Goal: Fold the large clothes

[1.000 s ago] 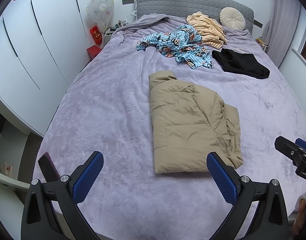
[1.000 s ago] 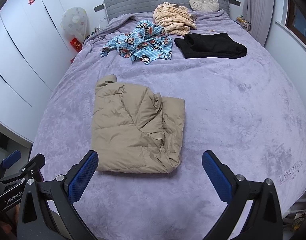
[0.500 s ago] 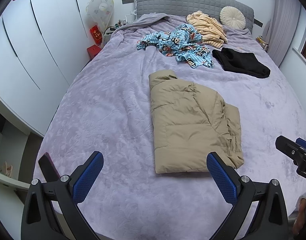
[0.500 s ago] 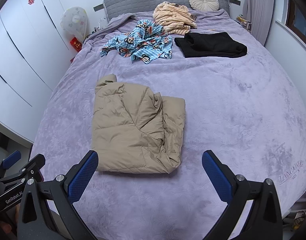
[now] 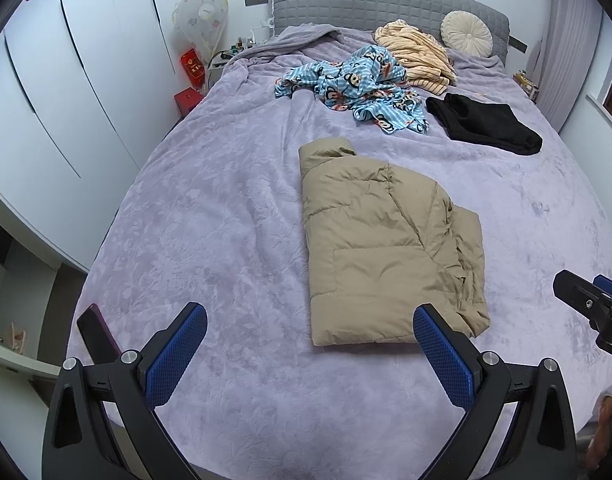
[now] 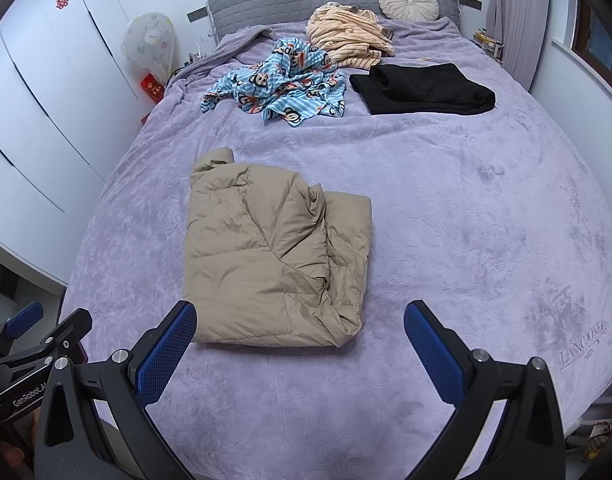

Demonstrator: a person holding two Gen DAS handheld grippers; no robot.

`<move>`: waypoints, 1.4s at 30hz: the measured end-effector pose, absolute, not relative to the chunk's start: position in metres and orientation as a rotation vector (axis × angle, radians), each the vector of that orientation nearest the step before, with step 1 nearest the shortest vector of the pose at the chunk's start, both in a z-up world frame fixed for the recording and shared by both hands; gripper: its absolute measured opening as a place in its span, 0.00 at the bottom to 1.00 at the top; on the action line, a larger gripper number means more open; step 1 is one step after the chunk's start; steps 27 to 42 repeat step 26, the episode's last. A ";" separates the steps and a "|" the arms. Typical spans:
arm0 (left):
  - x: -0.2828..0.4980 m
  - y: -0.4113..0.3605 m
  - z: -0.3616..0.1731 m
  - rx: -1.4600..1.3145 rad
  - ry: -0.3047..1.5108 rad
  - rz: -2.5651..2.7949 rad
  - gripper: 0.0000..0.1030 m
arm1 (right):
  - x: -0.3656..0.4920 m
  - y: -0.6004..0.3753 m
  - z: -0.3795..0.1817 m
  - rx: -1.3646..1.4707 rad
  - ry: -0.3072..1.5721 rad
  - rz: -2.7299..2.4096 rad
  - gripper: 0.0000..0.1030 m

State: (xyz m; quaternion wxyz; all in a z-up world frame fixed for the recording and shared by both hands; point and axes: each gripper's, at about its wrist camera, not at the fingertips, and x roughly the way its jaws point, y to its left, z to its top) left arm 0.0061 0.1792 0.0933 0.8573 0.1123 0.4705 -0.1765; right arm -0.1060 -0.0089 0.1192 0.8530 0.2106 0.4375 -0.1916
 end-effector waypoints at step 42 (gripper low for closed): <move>0.036 0.229 0.053 0.208 1.052 -0.316 1.00 | -0.065 0.037 0.085 0.419 1.022 -0.312 1.00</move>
